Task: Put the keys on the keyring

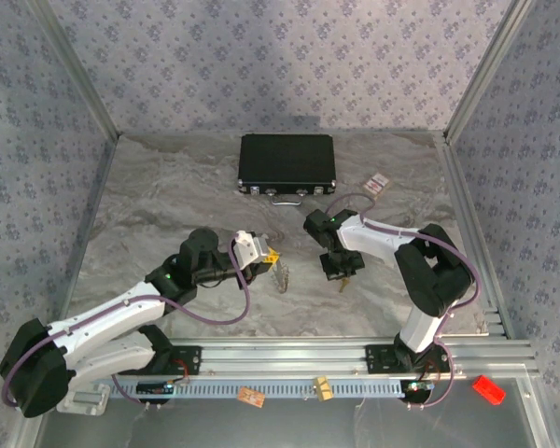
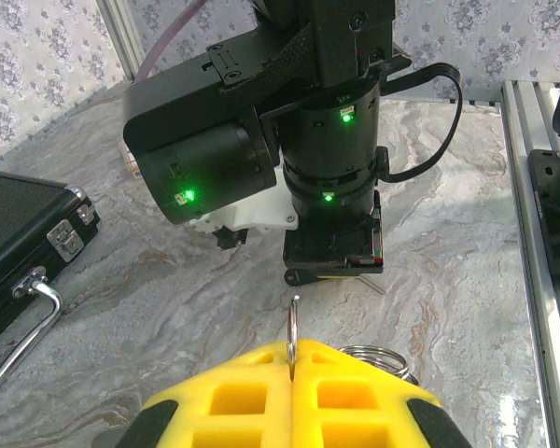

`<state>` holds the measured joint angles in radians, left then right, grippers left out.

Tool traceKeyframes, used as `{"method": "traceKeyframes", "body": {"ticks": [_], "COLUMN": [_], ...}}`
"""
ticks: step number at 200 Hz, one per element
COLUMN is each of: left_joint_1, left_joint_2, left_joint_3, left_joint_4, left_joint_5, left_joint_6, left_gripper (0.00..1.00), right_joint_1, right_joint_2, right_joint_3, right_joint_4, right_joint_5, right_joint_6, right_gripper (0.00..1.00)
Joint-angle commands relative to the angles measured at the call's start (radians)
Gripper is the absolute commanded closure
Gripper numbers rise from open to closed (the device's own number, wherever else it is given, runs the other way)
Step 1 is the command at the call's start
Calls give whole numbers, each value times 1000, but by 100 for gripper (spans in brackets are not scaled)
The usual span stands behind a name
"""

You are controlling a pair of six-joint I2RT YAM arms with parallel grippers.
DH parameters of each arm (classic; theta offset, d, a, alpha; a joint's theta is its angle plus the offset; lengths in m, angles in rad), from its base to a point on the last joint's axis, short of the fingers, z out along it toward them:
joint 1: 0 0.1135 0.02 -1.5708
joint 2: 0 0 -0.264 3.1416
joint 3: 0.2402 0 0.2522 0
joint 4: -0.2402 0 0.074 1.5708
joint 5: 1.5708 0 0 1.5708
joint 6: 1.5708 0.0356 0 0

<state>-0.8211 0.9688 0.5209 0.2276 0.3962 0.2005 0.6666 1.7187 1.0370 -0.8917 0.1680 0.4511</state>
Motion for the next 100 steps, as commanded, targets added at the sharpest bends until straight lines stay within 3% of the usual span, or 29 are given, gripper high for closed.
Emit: {"method": "traceKeyframes", "body": {"ticks": [1,22,48,100], "left_joint_1": [-2,-1,-1,-2], "left_joint_2": [-19,-19,-18,-18], "left_joint_3": [1,2,4,4], "left_joint_4": [30,29,31,29], "left_joint_5": [15,15,16,16], "left_joint_6": [16,15,15,16], "left_gripper": [100,100,100,100], "right_joint_1": [6,6,4,3], "right_joint_2": [7,9,16,22], "right_joint_3": [22,23,23,29], "right_joint_4": [-37,-37,-33,-30], "right_joint_5": [24,24,18,15], "right_joint_6": [0,-2,-5,-4], "right_gripper": [94,94,87,90]}}
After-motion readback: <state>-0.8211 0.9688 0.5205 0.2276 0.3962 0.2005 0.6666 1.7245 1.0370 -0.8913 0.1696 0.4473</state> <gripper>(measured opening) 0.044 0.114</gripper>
